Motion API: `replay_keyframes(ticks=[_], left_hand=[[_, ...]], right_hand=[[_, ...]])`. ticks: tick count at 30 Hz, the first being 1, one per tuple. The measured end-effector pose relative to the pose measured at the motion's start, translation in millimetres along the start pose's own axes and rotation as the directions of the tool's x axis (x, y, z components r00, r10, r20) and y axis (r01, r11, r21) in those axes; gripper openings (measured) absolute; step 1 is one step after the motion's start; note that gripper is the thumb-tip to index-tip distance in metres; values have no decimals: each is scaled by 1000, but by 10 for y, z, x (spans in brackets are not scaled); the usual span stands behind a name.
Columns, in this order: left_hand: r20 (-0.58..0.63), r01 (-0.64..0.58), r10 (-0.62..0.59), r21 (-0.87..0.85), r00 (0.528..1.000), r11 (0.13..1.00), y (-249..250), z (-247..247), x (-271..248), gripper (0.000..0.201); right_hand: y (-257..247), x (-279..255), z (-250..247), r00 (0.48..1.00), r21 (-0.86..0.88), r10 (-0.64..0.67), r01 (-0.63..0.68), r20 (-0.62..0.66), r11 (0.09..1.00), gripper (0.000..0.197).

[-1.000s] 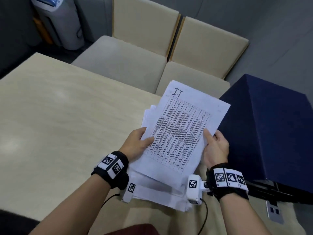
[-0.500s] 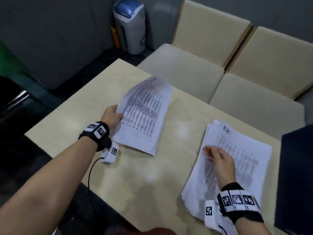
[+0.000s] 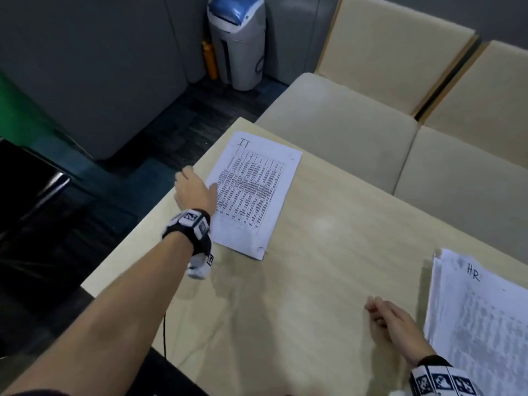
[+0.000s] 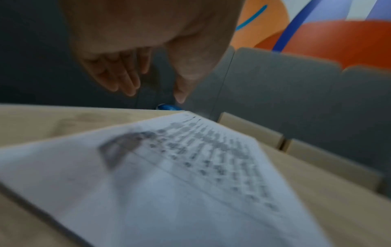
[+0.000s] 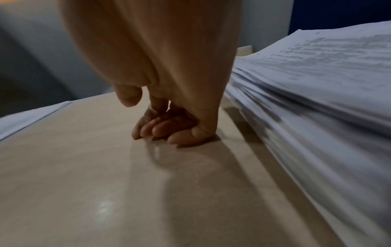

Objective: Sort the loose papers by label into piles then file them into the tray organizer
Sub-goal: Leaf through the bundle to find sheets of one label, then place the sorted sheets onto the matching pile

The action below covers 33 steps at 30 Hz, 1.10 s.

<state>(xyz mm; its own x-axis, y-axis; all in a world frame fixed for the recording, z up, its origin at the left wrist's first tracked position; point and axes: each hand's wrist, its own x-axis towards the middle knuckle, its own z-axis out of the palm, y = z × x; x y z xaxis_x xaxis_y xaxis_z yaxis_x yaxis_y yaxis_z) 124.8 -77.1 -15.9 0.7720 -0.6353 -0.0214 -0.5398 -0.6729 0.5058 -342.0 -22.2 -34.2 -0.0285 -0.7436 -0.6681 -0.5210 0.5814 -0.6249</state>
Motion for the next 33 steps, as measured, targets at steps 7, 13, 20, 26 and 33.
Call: replay_keyframes(ticks=[7,13,20,26,33], left_hand=[[462,-337,233,155,856,929,138,630,-393,92],[495,-386,258,175,830,906,390,685,433,87],[412,-332,259,113,873,937,597,598,355,83],[343,-408,461,-218,818,887,1210,598,-828,57],[570,-449,610,-413,551,792,1667,924,-2773,29]], right_hand=[[-36,92,9,995,56,43,-39,-86,998,33],[-116,38,-5,996,59,60,-56,-68,997,27],[-249,-158,-155,993,255,22,9,-120,967,21],[-35,-382,-918,803,313,-9,243,-595,918,12],[762,-567,-1707,699,-55,192,-314,-689,948,63]])
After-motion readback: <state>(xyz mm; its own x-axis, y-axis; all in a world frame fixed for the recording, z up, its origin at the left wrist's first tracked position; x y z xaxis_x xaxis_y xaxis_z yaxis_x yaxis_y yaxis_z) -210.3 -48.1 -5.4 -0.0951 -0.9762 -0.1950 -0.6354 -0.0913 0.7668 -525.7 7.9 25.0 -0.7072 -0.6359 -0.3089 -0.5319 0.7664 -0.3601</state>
